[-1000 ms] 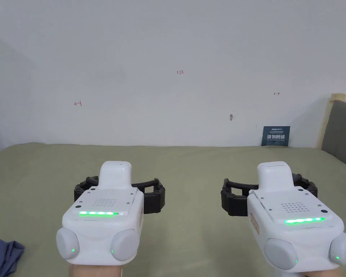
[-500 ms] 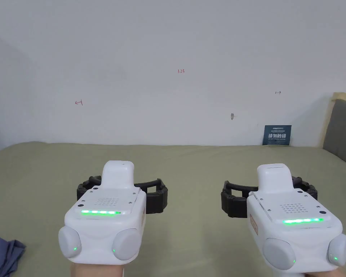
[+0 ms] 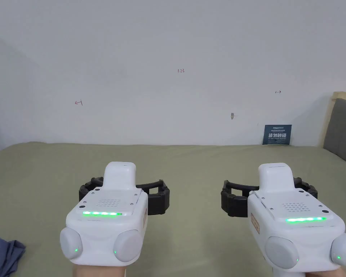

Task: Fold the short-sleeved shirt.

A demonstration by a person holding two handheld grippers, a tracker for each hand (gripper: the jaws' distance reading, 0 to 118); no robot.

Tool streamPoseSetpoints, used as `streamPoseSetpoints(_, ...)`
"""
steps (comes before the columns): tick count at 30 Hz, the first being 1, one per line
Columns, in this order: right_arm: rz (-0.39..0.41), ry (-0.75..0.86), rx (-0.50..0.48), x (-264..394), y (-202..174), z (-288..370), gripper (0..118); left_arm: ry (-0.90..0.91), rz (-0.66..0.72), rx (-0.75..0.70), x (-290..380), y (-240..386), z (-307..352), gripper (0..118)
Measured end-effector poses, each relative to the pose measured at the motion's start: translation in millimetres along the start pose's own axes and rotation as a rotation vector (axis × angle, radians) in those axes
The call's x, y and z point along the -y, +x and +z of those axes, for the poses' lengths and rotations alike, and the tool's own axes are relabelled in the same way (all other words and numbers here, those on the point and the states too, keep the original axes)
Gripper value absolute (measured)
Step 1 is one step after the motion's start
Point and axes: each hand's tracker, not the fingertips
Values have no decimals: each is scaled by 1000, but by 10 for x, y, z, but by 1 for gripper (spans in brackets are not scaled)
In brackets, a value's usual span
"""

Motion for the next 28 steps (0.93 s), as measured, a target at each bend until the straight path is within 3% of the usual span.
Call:
streamPoseSetpoints(11,9,35,-5,-15,23,32,118,5,2,-1,-49,36,93,118)
streamPoseSetpoints(13,24,82,51,-6,-1,48,118,3,1,1,-51,45,90,118)
streamPoseSetpoints(17,-56,23,-11,-81,54,15,118,0,7,4,-62,50,79,118)
streamPoseSetpoints(21,-73,44,2,-127,103,9,118,-1,11,4,-69,45,73,118)
streamPoseSetpoints(23,-116,-42,-28,-158,134,-8,118,-2,12,5,-69,42,74,118)
streamPoseSetpoints(28,-97,-53,-34,-151,131,-18,118,0,16,5,-77,23,72,118)
